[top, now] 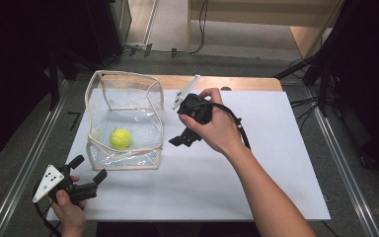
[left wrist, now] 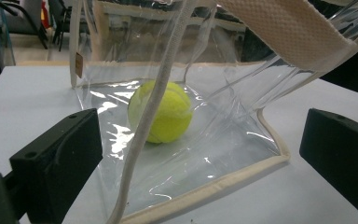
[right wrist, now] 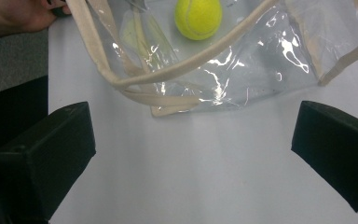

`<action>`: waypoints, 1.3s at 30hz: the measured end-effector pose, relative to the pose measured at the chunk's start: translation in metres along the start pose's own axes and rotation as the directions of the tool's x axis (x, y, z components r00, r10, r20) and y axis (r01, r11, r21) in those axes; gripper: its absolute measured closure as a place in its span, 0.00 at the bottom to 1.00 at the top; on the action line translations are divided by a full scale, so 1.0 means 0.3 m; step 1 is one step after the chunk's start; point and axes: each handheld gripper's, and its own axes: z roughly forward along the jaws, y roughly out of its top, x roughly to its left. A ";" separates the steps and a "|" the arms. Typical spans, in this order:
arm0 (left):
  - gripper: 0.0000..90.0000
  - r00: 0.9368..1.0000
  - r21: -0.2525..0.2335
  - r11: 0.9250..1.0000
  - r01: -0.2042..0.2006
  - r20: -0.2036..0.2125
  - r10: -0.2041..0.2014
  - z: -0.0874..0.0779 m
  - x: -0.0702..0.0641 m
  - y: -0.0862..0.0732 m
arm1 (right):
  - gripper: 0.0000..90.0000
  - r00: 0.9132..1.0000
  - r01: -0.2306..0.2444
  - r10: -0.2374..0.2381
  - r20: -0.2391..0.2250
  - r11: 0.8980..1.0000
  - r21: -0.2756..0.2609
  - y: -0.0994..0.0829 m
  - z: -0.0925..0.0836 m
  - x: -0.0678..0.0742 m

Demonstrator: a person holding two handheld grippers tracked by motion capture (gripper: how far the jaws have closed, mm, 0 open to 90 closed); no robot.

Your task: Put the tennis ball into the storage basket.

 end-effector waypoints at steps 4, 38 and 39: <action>0.00 1.000 0.001 1.000 -0.001 0.001 0.001 0.000 0.000 0.000 | 0.00 1.000 -0.003 0.003 -0.002 1.000 -0.006 -0.023 0.008 -0.002; 0.00 1.000 0.000 1.000 -0.002 0.001 0.002 -0.001 0.000 0.000 | 0.00 0.999 -0.053 0.053 -0.001 0.997 -0.060 -0.206 0.047 -0.013; 0.00 1.000 0.001 1.000 -0.002 0.002 0.002 -0.001 0.000 -0.001 | 0.00 0.998 -0.060 0.060 0.001 0.996 -0.062 -0.211 0.048 -0.012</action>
